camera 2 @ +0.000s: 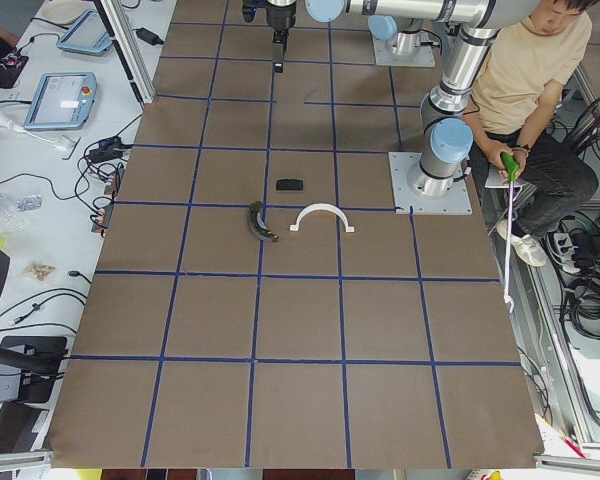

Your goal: Place bearing gear from tray to pile

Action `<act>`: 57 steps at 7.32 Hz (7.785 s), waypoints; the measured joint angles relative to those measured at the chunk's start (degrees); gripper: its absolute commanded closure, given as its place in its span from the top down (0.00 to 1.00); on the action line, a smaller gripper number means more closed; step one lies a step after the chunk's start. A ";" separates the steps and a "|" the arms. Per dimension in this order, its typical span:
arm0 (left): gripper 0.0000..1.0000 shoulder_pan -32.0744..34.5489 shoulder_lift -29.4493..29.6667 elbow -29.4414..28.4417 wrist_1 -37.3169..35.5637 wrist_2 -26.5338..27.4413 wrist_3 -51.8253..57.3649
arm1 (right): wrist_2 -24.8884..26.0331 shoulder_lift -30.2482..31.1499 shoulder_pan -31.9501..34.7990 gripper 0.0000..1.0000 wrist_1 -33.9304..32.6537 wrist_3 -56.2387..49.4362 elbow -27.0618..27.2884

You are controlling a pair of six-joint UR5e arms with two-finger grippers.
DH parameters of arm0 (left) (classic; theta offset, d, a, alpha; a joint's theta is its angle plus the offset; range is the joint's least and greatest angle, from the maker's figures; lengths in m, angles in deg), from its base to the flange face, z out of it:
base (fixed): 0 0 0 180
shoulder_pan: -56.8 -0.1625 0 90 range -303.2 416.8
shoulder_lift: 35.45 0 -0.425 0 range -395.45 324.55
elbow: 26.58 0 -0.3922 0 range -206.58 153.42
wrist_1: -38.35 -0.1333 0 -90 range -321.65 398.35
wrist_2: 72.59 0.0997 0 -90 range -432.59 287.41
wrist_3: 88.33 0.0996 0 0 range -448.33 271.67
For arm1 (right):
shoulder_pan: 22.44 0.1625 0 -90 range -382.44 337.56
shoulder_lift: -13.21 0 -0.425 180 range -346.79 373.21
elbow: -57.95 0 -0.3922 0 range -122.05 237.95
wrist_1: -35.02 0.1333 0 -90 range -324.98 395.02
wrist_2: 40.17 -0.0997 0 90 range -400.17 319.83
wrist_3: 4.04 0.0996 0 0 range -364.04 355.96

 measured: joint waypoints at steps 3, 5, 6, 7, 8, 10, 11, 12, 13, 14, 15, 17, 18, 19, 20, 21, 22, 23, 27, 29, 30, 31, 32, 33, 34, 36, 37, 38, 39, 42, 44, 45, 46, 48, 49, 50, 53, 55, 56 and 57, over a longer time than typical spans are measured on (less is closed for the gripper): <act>1.00 0.00 -0.02 -0.03 0.00 0.00 0.00 | 0.06 -6.67 -3.11 0.90 -6.60 -7.14 0.05; 1.00 0.03 -0.03 -0.02 0.00 0.00 0.00 | 0.73 -8.18 -3.42 0.78 -7.16 -9.54 0.32; 1.00 0.02 -0.03 0.00 0.00 0.00 0.00 | 1.54 -8.72 -3.49 0.74 -7.25 -10.66 0.35; 1.00 0.02 -0.04 0.02 0.00 0.00 0.00 | 2.66 -9.19 -3.59 0.67 -7.31 -11.47 0.38; 1.00 0.00 -0.04 0.03 0.00 0.00 0.00 | 3.71 -9.55 -3.67 0.61 -7.34 -11.89 0.39; 1.00 0.03 -0.04 0.02 0.00 0.00 0.00 | 4.91 -9.94 -3.75 0.48 -7.36 -12.26 0.39; 1.00 0.02 -0.04 0.01 0.00 0.00 0.00 | 5.08 -9.99 -3.78 0.41 -7.36 -12.38 0.39; 1.00 0.01 -0.04 0.01 0.00 0.00 0.00 | 5.09 -10.01 -3.80 0.32 -7.36 -12.40 0.39; 1.00 0.00 -0.04 0.01 0.00 0.02 0.00 | 5.02 -10.02 -3.81 0.26 -7.36 -12.40 0.39; 1.00 0.00 -0.04 -0.02 0.00 0.03 0.00 | 4.97 -10.05 -3.80 0.18 -7.37 -12.45 0.41; 1.00 0.00 -0.04 -0.04 0.00 0.02 0.00 | 4.95 -10.07 -3.77 0.12 -7.34 -12.48 0.44; 1.00 0.00 -0.04 -0.05 0.00 0.00 0.00 | 5.13 -9.76 -3.73 0.07 -7.00 -12.12 0.36; 1.00 0.00 -0.04 -0.05 0.00 0.00 0.00 | 5.16 -8.84 -3.59 0.07 -6.33 -11.38 0.29; 1.00 0.00 -0.04 -0.05 0.00 0.02 0.00 | 4.90 -6.73 -3.18 0.08 -4.26 -9.11 0.34; 1.00 0.00 -0.04 -0.04 0.00 0.03 0.00 | 4.55 -3.70 -2.08 0.08 -0.38 -4.85 0.39; 1.00 -0.02 -0.03 -0.03 0.00 0.02 0.02 | 4.44 -0.49 0.18 0.09 3.69 1.24 0.50; 1.00 -0.04 -0.05 -0.01 0.00 0.00 0.04 | 4.46 2.48 3.09 0.09 6.63 8.40 1.05; 1.00 -0.02 -0.09 0.01 0.00 0.00 0.04 | 4.42 6.17 6.75 0.09 8.36 15.51 2.85; 1.00 0.00 0.01 0.10 0.00 -0.13 0.00 | 2.35 20.84 27.31 0.09 9.11 50.15 17.11; 1.00 0.00 0.16 0.18 -0.07 -0.08 0.00 | 0.84 20.27 42.01 0.09 6.85 71.62 19.39; 1.00 -0.05 0.25 0.43 -0.61 -0.02 0.00 | 0.28 18.43 49.29 0.09 4.06 81.91 19.48; 1.00 -0.05 0.28 0.86 -1.59 0.06 0.11 | -0.93 16.30 55.38 0.09 0.69 90.12 19.46; 1.00 -0.05 0.30 1.17 -2.41 0.10 0.44 | -2.39 14.25 60.09 0.09 -2.74 95.78 19.46; 1.00 -0.05 0.31 1.36 -3.00 0.10 0.81 | -3.41 12.19 63.94 0.10 -5.85 99.21 19.46; 1.00 0.00 0.24 1.46 -3.50 0.09 1.02 | -3.90 10.33 67.16 0.13 -8.55 100.87 19.50; 1.00 0.07 0.08 1.61 -4.48 0.12 0.95 | -4.13 6.67 71.33 0.22 -13.30 105.63 19.61; 1.00 0.08 0.20 1.68 -4.66 0.12 0.85 | -4.10 5.19 72.77 0.55 -15.66 108.13 19.59; 1.00 0.08 0.17 1.74 -4.67 0.15 0.71 | -4.08 4.35 73.80 1.00 -17.21 109.48 19.56; 1.00 0.08 0.18 1.80 -4.64 0.12 0.79 | -4.05 4.02 74.32 1.00 -17.91 110.07 19.52; 1.00 0.36 -0.09 2.76 -4.52 0.17 -1.50 | -2.67 5.23 72.16 1.00 -16.64 107.72 17.93; 1.00 0.98 -1.42 6.12 -4.91 -0.06 -4.10 | -1.71 9.03 65.11 1.00 -10.22 97.12 17.25; 1.00 1.67 -1.53 8.08 -5.28 -0.30 -4.44 | -1.59 11.41 60.27 1.00 -6.56 89.73 17.18; 1.00 3.11 -1.12 9.62 -5.75 -0.42 -4.36 | -1.53 13.50 55.54 1.00 -3.46 82.48 17.14; 1.00 6.82 0.82 11.64 -9.70 -0.59 -3.57 | 0.15 17.29 46.57 1.00 3.22 68.64 17.21; 1.00 8.44 2.41 12.97 -12.85 -0.64 -1.95 | 0.84 18.70 41.44 1.00 5.09 62.09 17.24; 1.00 9.76 4.73 14.47 -17.83 -0.72 0.65 | 1.06 19.39 35.91 1.00 5.56 57.77 17.26; 1.00 11.96 14.49 17.22 -32.19 -2.44 4.99 | 0.66 18.90 18.77 1.00 3.36 46.00 17.15; 1.00 13.91 20.39 17.40 -40.73 -5.42 4.43 | 0.37 15.01 9.81 1.00 -1.01 36.35 16.84; 1.00 14.94 22.31 17.43 -42.38 -5.75 4.30 | -0.29 11.85 5.49 1.00 -4.25 31.23 16.70; 0.99 15.91 23.60 17.46 -43.28 -5.62 4.43 | -1.29 8.14 1.88 1.00 -8.10 26.32 16.09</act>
